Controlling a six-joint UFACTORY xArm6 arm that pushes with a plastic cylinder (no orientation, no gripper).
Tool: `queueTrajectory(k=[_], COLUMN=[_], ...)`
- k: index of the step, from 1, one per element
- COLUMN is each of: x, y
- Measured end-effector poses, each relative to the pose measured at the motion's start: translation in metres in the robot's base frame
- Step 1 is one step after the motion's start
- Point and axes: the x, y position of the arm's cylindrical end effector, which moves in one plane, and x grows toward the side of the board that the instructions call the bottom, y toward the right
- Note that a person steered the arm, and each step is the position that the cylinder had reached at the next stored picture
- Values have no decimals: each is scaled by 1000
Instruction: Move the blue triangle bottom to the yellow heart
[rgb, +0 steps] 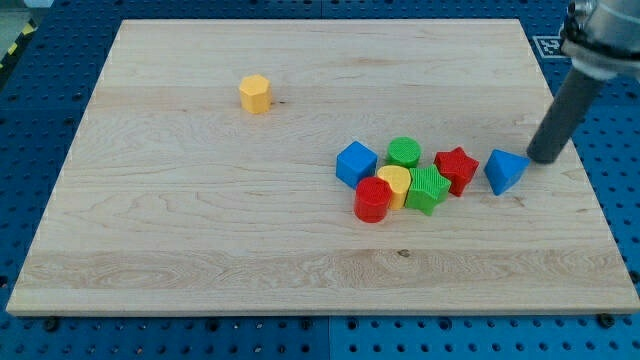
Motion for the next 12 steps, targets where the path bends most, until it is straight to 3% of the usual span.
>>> queueTrajectory(k=[1, 2, 3, 4, 5, 6, 7, 8, 10, 11, 12], x=[37, -42, -92, -60, 8, 37, -10, -8, 7, -14, -10], y=[-15, -4, -29, -32, -20, -20, -15, -6, -94, -37, 20])
